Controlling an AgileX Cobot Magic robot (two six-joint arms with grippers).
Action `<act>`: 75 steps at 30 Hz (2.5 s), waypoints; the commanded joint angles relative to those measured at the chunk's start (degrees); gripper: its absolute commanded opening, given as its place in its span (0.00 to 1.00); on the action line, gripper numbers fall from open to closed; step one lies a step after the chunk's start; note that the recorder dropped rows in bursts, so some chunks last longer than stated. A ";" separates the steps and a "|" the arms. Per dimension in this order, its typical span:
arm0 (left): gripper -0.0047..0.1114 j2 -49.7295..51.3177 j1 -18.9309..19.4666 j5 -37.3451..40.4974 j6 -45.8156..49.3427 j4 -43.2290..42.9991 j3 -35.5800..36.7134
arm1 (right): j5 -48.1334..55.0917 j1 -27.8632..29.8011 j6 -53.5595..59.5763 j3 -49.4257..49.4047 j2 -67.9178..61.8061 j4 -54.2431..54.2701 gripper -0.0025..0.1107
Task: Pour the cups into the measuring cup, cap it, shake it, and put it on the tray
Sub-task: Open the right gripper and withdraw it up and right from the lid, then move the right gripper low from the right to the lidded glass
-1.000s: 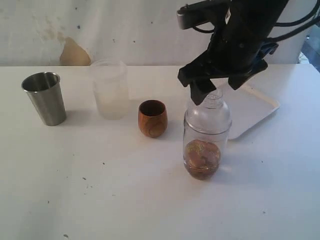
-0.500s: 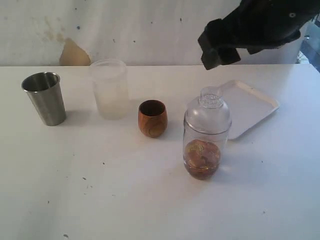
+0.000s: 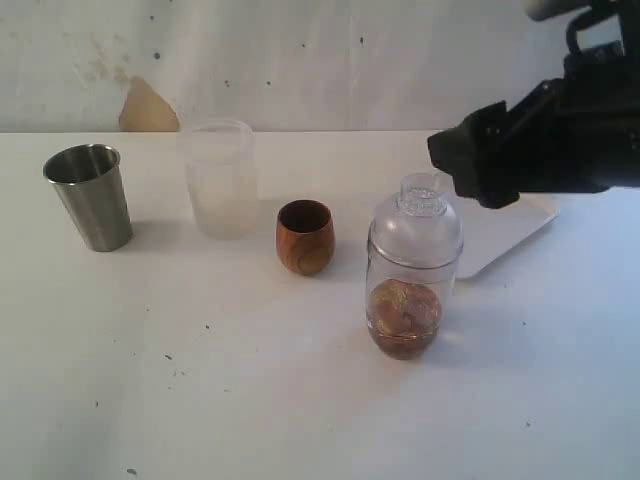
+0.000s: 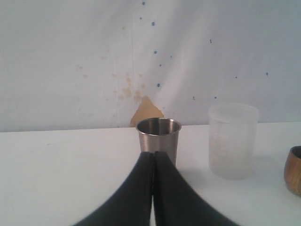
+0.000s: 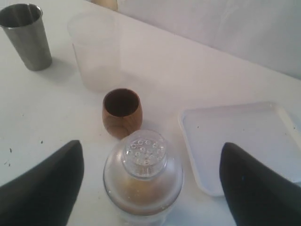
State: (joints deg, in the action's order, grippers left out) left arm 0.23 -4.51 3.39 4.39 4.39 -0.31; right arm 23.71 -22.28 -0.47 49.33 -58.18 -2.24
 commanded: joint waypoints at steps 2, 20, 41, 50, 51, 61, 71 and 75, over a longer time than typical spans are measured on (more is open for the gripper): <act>0.04 -0.23 -0.25 -0.28 -0.06 0.50 0.31 | -14.76 0.04 0.47 -12.50 5.72 0.33 0.67; 0.04 -0.23 -0.25 -0.28 -0.06 0.50 0.31 | -37.58 0.04 -1.77 -31.46 9.89 -1.38 0.67; 0.04 -0.23 -0.25 -0.28 -0.06 0.50 0.31 | -64.04 0.04 3.92 -49.33 8.19 -0.82 0.67; 0.04 -0.23 -0.25 -0.28 -0.06 0.50 0.31 | -82.50 0.04 2.66 -49.12 -12.57 -1.46 0.92; 0.04 -0.23 -0.25 -0.28 -0.06 0.50 0.31 | -84.19 0.04 2.66 -48.83 -14.67 -1.46 0.92; 0.04 -0.23 -0.25 -0.28 -0.06 0.50 0.31 | -93.68 0.04 3.05 -40.88 -39.05 -2.55 0.92; 0.04 -0.23 -0.25 -0.28 -0.06 0.50 0.31 | -93.68 0.04 3.70 -31.21 -44.23 -0.56 0.92; 0.04 -0.23 -0.25 -0.28 -0.06 0.50 0.31 | -93.68 0.04 3.70 -30.05 -45.12 1.77 0.92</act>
State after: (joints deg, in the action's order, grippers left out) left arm 0.23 -4.51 3.39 4.39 4.39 -0.31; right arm -69.20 -22.28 2.76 18.60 -102.51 -2.06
